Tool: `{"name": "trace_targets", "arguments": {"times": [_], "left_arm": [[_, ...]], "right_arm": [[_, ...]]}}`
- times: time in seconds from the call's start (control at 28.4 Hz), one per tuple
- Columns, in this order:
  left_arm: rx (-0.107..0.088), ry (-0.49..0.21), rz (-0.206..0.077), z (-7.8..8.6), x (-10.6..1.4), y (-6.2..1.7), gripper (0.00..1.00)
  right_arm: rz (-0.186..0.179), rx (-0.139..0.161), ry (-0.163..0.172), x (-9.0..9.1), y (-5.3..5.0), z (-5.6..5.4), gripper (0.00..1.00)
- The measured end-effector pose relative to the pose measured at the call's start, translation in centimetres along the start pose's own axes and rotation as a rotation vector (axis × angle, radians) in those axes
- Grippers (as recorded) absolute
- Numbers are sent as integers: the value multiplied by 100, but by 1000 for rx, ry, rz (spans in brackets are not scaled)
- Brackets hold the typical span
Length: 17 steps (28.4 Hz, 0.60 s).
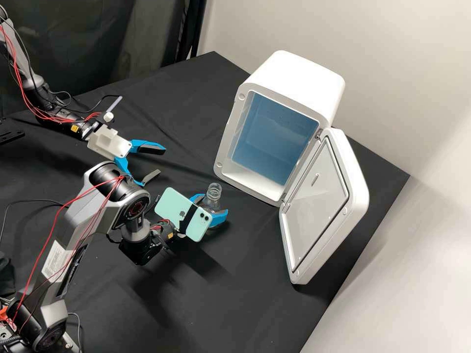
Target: Place the flask in the incubator
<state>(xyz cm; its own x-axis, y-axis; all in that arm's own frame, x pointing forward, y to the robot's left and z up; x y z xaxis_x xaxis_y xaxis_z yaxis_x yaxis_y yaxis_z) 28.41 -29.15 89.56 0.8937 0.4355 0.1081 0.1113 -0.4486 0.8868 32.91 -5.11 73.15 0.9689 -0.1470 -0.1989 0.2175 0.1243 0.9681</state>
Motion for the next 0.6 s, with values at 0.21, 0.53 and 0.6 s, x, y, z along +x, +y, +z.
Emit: {"name": "trace_targets", "arguments": {"times": [0.21,0.53,0.6], "left_arm": [[-1,4,1,-14,-2,3,100],[-1,4,1,-14,-2,3,100],[-1,4,1,-14,-2,3,100]], "right_arm": [[0,0,0,0,0,0,0],[0,0,0,0,0,0,0],[0,0,0,0,0,0,0]]}}
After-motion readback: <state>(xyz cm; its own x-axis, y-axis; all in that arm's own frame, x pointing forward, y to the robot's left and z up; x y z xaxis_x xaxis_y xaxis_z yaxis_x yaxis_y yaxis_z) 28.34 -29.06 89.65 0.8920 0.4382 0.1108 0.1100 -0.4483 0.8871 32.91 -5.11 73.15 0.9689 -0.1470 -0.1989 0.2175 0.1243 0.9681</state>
